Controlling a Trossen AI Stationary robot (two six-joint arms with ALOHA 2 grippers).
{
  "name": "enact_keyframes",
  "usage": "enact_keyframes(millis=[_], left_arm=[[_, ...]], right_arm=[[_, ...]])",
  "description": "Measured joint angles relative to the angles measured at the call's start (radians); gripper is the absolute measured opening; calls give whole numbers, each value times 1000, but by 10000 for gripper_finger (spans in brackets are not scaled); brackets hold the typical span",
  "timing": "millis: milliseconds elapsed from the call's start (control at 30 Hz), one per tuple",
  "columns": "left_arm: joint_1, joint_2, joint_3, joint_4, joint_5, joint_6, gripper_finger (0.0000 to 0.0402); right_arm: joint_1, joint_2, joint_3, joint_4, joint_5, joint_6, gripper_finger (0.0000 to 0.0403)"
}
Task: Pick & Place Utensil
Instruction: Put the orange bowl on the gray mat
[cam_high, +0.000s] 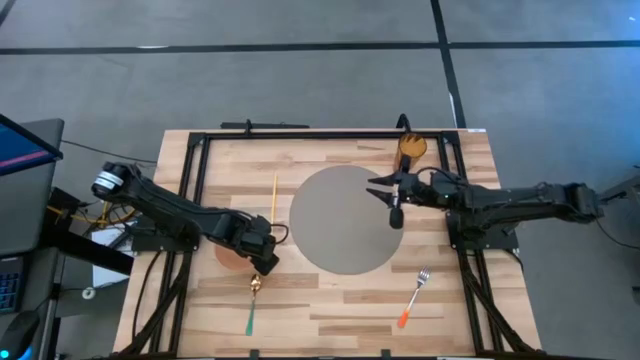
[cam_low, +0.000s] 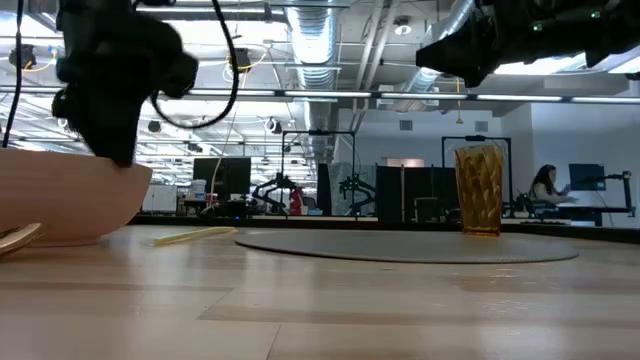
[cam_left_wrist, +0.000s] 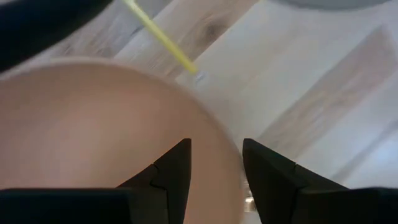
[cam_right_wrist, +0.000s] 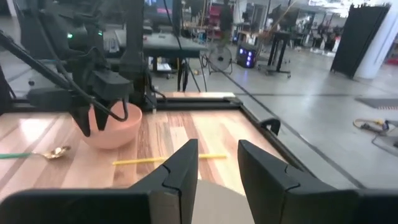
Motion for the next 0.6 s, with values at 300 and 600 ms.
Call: enact_keyframes(millis=[300, 600], left_arm=[[2, 45, -13, 11, 9, 98, 99], [-19, 13, 4, 6, -60, 116, 13]], right_arm=[[0, 157, 175, -386, -3, 77, 107], [0, 306, 248, -486, -1, 77, 107]])
